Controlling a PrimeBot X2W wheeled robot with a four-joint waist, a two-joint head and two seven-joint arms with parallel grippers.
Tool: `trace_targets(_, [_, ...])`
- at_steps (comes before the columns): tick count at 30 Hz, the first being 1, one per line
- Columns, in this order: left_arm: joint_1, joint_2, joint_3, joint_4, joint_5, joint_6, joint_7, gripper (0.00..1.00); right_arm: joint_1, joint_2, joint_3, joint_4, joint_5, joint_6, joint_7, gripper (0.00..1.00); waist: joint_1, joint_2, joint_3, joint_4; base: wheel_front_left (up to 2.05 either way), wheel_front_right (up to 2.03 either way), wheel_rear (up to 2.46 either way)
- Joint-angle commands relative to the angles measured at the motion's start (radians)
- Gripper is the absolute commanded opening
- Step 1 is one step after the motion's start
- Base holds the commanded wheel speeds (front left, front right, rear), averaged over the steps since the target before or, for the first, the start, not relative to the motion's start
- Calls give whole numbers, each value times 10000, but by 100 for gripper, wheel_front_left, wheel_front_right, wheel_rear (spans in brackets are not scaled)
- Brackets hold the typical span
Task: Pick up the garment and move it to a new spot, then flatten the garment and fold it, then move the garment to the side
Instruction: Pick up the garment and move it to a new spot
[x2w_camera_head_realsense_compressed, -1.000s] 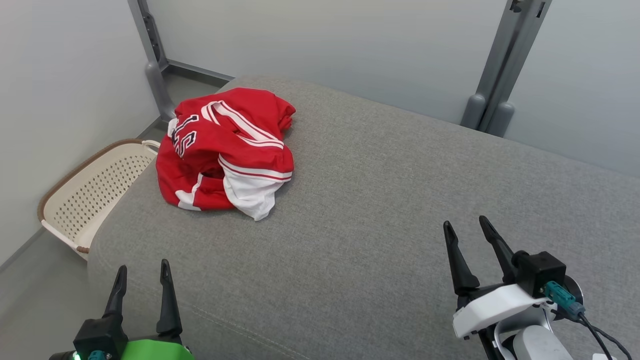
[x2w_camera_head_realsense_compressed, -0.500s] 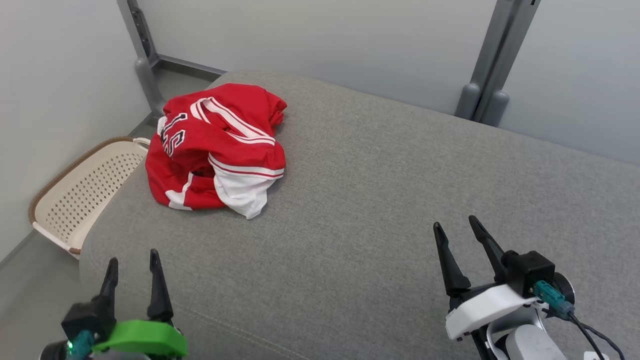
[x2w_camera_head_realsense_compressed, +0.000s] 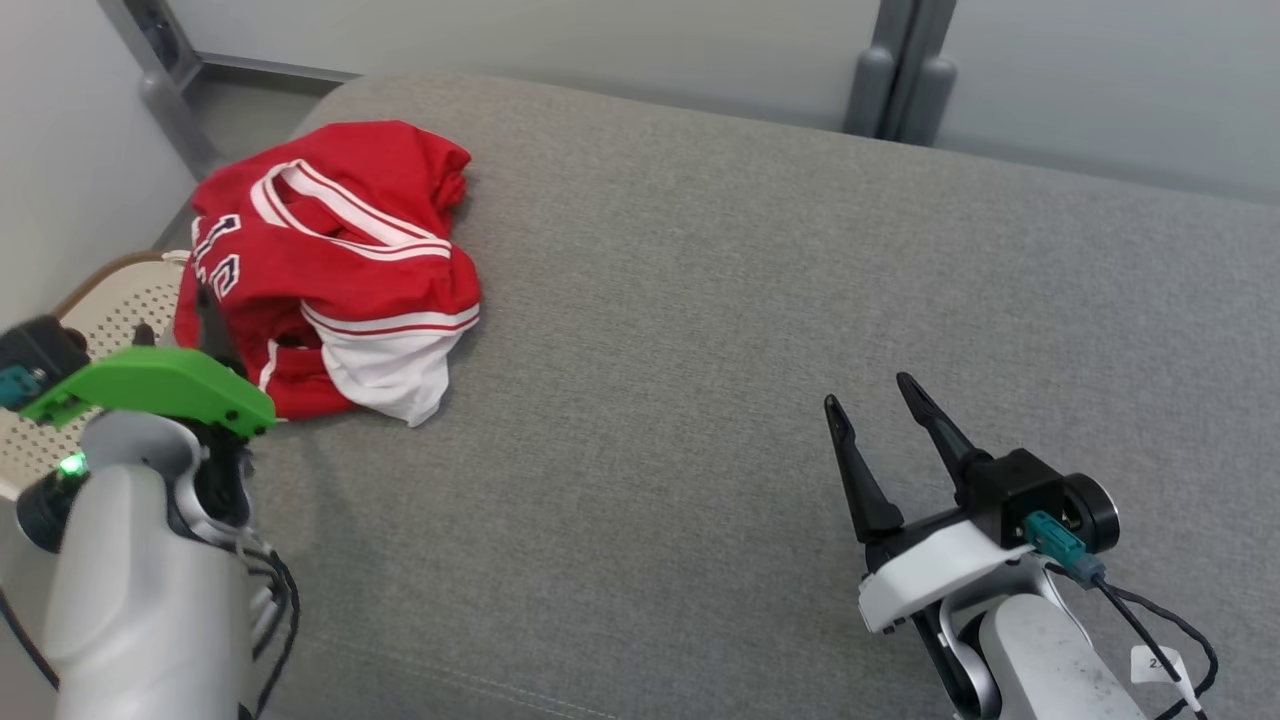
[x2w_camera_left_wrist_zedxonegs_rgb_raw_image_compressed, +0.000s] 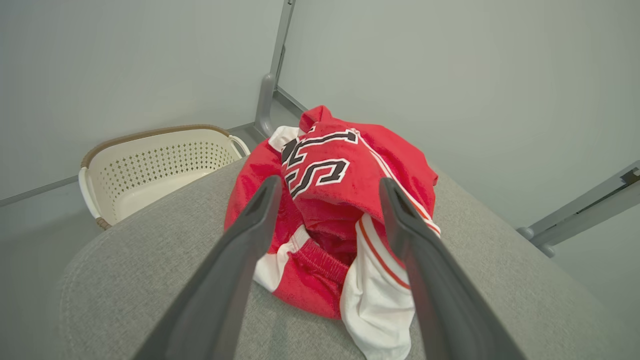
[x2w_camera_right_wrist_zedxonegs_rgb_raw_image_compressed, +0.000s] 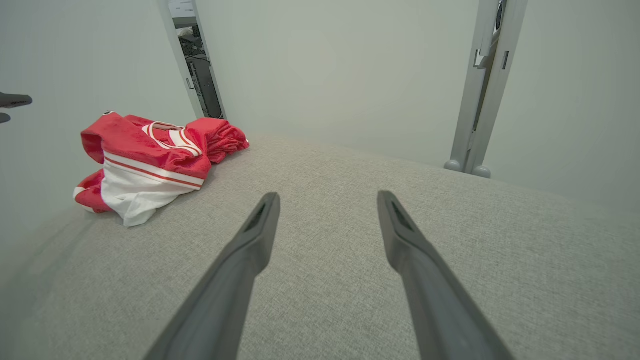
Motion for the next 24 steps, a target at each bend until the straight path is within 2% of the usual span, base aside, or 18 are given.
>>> trace_targets(1, [-447, 167, 123, 179, -156, 90, 152, 100, -191, -47, 0, -62, -152, -3, 31, 100, 0, 0, 864, -864, 0, 0, 0])
trace_targets(8, [-1716, 862, 802, 1364, -837, 900, 1920, 100, -544, -44, 130, -238, -405, -3, 153, 100, 0, 0, 1707, -1709, 0, 0, 0])
trace_targets(12, [-1933, 1106, 1083, 1575, -1107, 1205, 2251, 100, -634, -43, 195, -353, -456, -3, 200, 100, 0, 0, 2036, -2015, 0, 0, 0])
trace_targets(16, [-1977, 1241, 1093, 1672, -1091, 1366, 2418, 100, -678, -43, 158, -436, -519, -3, 226, 100, 0, 0, 2251, -2172, 0, 0, 0])
trace_targets(19, [-1942, 1305, 937, 1645, -989, 1285, 2361, 100, -660, -43, 102, -465, -531, -3, 221, 100, 0, 0, 2307, -2185, 0, 0, 0])
trace_targets(20, [-1933, 1316, 871, 1626, -922, 1235, 2307, 19, -659, -41, 90, -460, -526, -3, 219, 100, 0, 0, 2305, -2177, 0, 0, 0])
trace_targets(21, [-1922, 1310, 844, 1617, -935, 1187, 2272, 0, -662, -43, 85, -443, -519, -3, 218, 100, 0, 0, 2287, -2169, 0, 0, 0])
trace_targets(24, [-1927, 1365, 793, 1486, -850, 1040, 1918, 0, -645, -41, 76, -393, -420, -3, 199, 100, 0, 0, 2131, -2100, 0, 0, 0])
